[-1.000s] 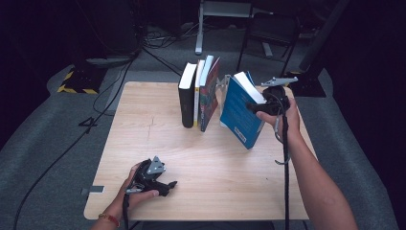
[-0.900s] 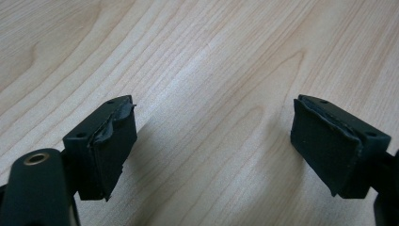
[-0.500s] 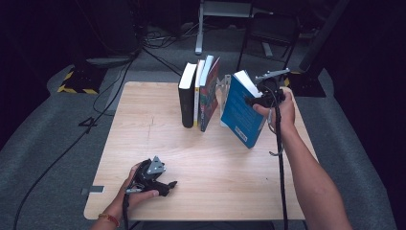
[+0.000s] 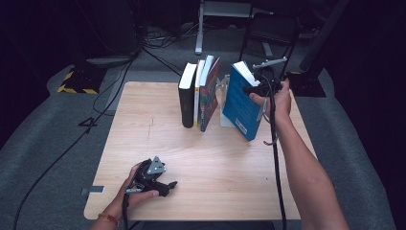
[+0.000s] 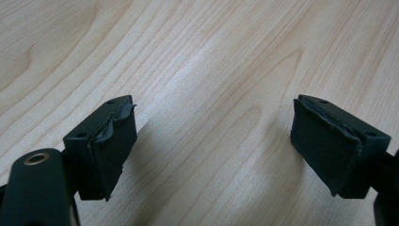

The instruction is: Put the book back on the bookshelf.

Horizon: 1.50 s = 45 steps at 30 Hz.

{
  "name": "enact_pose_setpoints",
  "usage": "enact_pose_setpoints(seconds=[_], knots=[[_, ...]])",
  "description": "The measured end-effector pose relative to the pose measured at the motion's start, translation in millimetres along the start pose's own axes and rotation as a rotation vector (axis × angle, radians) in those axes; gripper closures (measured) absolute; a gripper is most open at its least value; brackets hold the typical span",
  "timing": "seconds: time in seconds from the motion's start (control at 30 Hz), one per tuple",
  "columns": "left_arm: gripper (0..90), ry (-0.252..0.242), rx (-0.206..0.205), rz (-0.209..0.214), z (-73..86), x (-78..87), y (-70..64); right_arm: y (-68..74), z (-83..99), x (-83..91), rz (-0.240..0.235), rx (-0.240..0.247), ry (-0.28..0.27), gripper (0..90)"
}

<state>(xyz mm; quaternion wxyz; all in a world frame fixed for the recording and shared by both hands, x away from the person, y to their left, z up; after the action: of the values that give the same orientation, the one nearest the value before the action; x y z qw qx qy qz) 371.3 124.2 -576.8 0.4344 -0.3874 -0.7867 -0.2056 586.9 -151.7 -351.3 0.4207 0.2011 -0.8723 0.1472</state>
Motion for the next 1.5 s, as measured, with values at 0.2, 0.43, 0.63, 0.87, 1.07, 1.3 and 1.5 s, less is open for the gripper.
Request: enact_pose_setpoints(seconds=[0.2, 0.43, 0.63, 0.87, 1.07, 1.3, 1.5], knots=[[15.2, -0.001, -0.006, 0.002, -0.1, 0.0, -0.5, -2.2, -13.1, -6.7, 0.026, -0.024, -0.005, 60.1], [15.2, -0.002, -0.01, 0.007, 0.0, 0.1, -1.6, 2.9, -16.1, -4.3, 0.062, -0.032, -0.011, 60.1], [15.2, -0.002, -0.01, 0.006, 0.0, 0.0, -1.7, -1.1, -5.6, 13.3, 0.056, -0.057, -0.017, 59.9], [15.2, -0.001, -0.01, 0.007, -1.6, -1.1, -3.7, -0.9, -11.0, 8.9, 0.086, -0.074, -0.053, 59.9], [15.2, -0.001, -0.014, 0.011, -1.8, -1.3, -4.2, -7.7, -19.9, -3.2, 0.081, -0.117, -0.065, 59.8], [15.2, -0.001, -0.026, 0.018, -1.9, -1.2, -5.4, -12.4, -32.2, -13.6, 0.1, -0.141, -0.073, 59.7], [15.2, -0.003, -0.035, 0.023, -1.9, -1.2, -6.6, -10.8, -36.8, -25.9, 0.114, -0.134, -0.077, 59.7]])
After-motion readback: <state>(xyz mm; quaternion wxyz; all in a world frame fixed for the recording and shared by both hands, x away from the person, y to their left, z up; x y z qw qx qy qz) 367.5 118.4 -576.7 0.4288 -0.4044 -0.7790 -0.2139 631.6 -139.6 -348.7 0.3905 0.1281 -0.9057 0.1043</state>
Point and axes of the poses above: each handheld gripper's, and its own axes: x roughly backward along the jaws, z roughly out of its underside, y roughly to its left, the point moved 10 cm from there along -x, roughly forward along the jaws, and after that the axes turned 11 degrees about y, right-handed, at the moved point
